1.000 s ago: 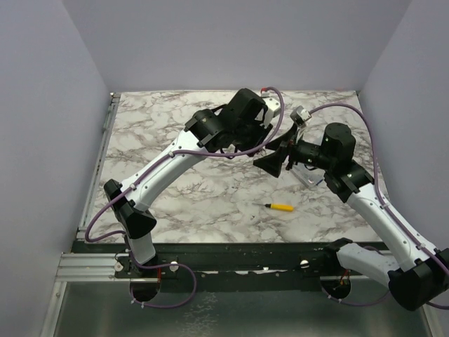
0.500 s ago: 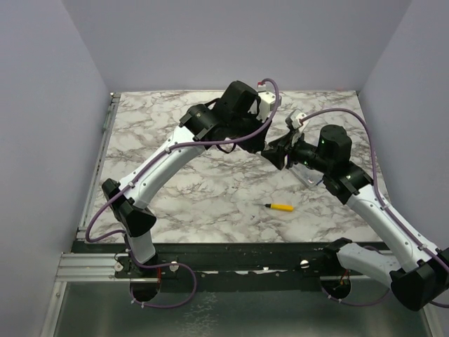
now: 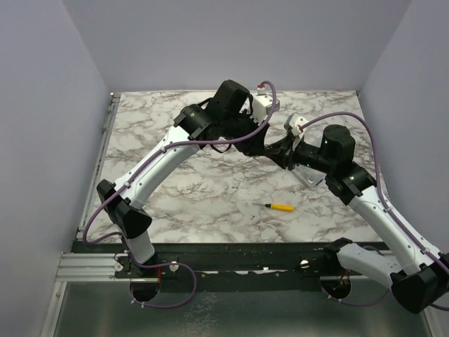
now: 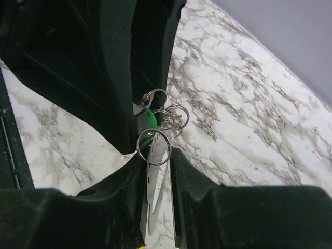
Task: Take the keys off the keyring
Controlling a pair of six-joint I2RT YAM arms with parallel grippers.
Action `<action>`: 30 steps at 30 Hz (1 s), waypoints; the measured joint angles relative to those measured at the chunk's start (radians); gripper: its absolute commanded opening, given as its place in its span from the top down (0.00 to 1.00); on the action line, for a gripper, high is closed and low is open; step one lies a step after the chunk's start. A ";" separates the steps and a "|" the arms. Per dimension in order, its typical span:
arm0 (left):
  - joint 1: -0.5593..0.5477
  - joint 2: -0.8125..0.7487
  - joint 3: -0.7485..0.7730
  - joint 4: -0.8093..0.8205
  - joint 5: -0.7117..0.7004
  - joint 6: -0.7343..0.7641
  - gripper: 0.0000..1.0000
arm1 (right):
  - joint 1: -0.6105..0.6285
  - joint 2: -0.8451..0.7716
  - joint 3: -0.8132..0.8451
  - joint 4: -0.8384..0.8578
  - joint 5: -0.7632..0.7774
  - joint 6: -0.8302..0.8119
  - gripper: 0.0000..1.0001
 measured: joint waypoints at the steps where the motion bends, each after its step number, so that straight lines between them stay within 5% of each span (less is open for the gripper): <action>1: 0.004 -0.010 -0.012 0.009 0.010 0.008 1.00 | 0.000 0.000 0.003 -0.001 -0.020 -0.002 0.70; 5: 0.010 -0.049 -0.049 0.037 0.051 0.032 1.00 | 0.000 0.005 0.024 -0.007 -0.085 -0.007 0.77; 8: 0.012 -0.079 -0.066 0.054 0.074 0.045 1.00 | 0.000 0.014 0.035 -0.013 -0.107 -0.020 0.98; 13: 0.020 -0.133 -0.132 0.092 0.092 0.050 0.99 | -0.002 0.018 0.055 -0.025 -0.110 -0.050 0.99; 16: 0.028 -0.153 -0.158 0.118 0.098 0.050 0.82 | -0.001 0.019 0.074 -0.037 -0.100 -0.088 0.99; 24: 0.056 -0.162 -0.195 0.197 0.137 0.051 0.55 | -0.001 0.015 0.144 0.020 -0.012 -0.294 0.99; 26: 0.060 -0.164 -0.211 0.242 0.138 0.056 0.40 | -0.001 0.011 0.153 0.050 -0.005 -0.359 0.99; 30: 0.064 -0.236 -0.338 0.397 0.122 0.064 0.29 | 0.000 0.003 0.164 0.129 0.011 -0.486 0.99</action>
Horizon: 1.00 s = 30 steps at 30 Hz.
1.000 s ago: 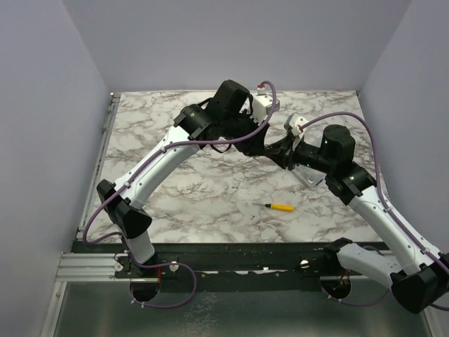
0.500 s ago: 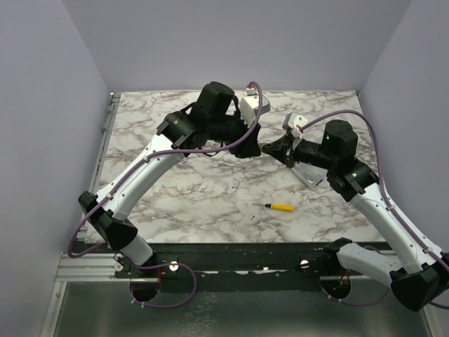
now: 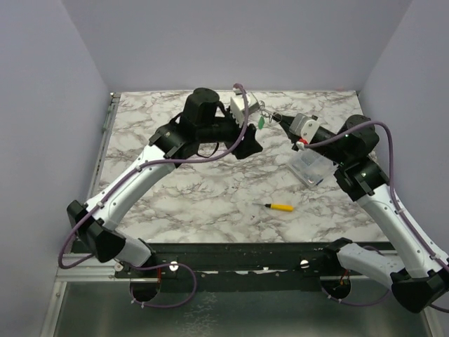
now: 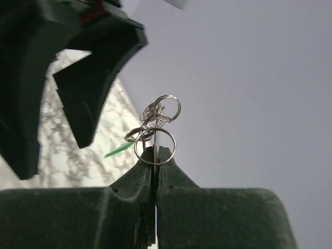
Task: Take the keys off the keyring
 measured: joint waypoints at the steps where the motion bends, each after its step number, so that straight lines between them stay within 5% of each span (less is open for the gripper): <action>1: 0.001 -0.030 -0.047 0.047 -0.013 0.001 0.28 | 0.000 0.000 0.005 0.018 0.001 -0.033 0.99; 6: 0.001 -0.235 -0.328 0.386 -0.108 -0.002 0.27 | 0.000 0.003 0.044 0.071 0.001 -0.142 0.99; 13: 0.002 -0.314 -0.446 0.703 -0.176 0.002 0.26 | 0.004 0.006 0.088 0.116 -0.014 -0.201 0.99; 30: -0.035 -0.268 -0.471 0.939 -0.178 -0.069 0.24 | 0.038 0.022 0.093 0.137 -0.050 -0.235 1.00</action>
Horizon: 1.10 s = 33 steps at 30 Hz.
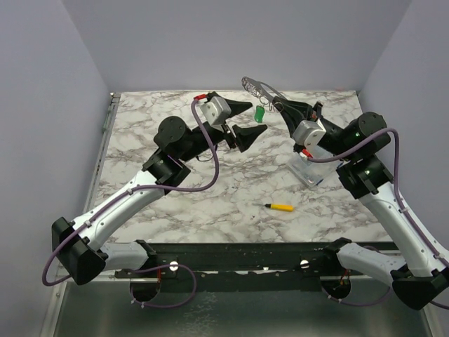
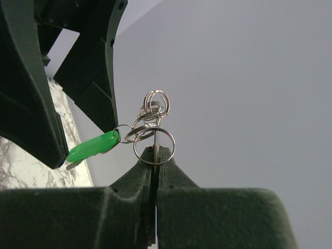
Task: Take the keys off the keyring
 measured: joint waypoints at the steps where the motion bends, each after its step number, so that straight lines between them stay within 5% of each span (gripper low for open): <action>1: 0.000 0.005 0.000 0.006 0.000 -0.007 0.24 | 0.002 0.000 0.000 0.005 -0.002 0.000 0.99; 6: -0.001 0.025 -0.006 0.037 0.000 -0.047 0.24 | 0.006 -0.001 0.000 0.016 -0.016 -0.001 0.99; 27: -0.012 0.051 -0.005 0.086 0.065 -0.136 0.57 | 0.014 -0.010 0.000 0.036 -0.058 0.002 1.00; 33: -0.012 0.052 -0.005 0.090 0.064 -0.136 0.59 | 0.014 -0.011 0.000 0.037 -0.061 0.002 1.00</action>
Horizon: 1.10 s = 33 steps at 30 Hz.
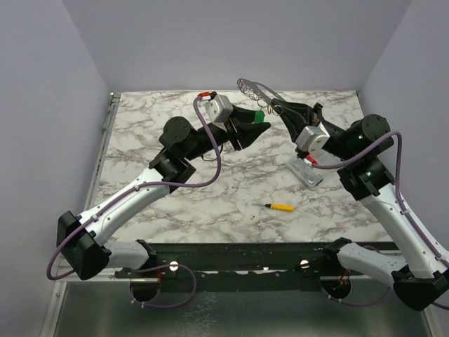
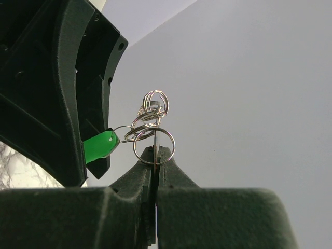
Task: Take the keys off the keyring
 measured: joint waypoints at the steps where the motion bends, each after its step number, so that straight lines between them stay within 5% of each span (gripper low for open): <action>1: 0.000 0.000 0.002 0.000 0.000 0.000 0.59 | 0.000 0.000 0.000 0.000 0.000 0.000 0.99; 6: -0.001 0.000 0.005 0.004 0.000 0.000 0.61 | 0.005 0.000 0.000 0.000 0.000 0.002 0.99; 21: -0.002 0.000 0.025 0.002 0.000 0.003 1.00 | 0.006 -0.002 0.000 0.000 0.000 0.021 0.99; 33: -0.002 -0.075 0.022 -0.182 -0.048 0.106 1.00 | 0.007 -0.024 -0.059 -0.021 0.080 0.078 0.99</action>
